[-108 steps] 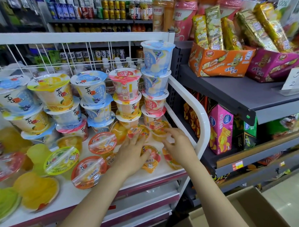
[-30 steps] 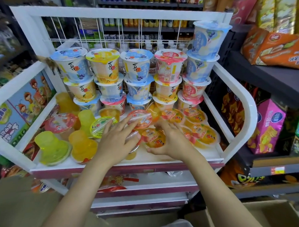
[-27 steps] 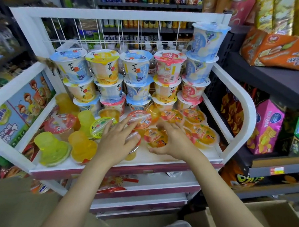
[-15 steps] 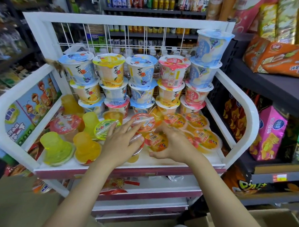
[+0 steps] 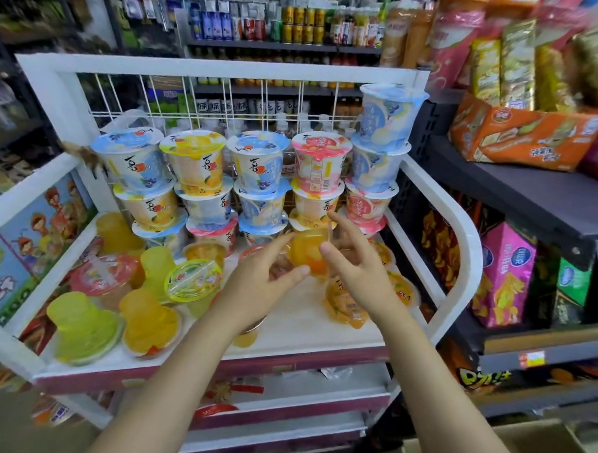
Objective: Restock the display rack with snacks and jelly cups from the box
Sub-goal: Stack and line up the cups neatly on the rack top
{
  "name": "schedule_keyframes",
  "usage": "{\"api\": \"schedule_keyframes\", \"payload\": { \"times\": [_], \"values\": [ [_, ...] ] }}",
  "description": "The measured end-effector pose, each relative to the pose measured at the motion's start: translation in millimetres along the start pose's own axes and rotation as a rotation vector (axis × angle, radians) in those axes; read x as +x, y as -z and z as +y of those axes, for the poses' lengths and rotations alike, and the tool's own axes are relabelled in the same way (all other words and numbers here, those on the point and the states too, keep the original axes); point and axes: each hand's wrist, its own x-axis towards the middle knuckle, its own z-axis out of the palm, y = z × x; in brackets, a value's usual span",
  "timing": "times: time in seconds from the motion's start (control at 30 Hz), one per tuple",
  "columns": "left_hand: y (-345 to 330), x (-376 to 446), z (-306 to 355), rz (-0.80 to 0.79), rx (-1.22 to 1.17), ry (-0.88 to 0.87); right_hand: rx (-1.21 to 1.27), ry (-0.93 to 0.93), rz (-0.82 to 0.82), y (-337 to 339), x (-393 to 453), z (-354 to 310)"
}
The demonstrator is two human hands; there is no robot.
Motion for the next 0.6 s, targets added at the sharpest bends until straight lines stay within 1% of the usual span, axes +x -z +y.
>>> {"api": "schedule_keyframes", "payload": {
  "times": [0.1,0.2,0.33,0.43,0.5,0.6],
  "values": [
    [-10,10,14,-0.011,-0.305,0.095,0.154,-0.075,-0.042,7,-2,1],
    [-18,18,17,0.030,-0.486,0.143,0.240,-0.119,-0.046,16,-1,4],
    [-24,25,16,0.072,-0.512,0.099,0.179,-0.147,-0.055,28,3,6],
    [-28,32,19,0.085,-0.457,0.030,0.106,-0.159,-0.041,31,7,12],
    [-29,38,18,0.084,-0.417,0.016,0.098,-0.162,-0.006,31,9,14],
    [-31,43,16,0.063,-0.360,-0.024,-0.062,-0.124,0.059,37,14,22]
  ]
}}
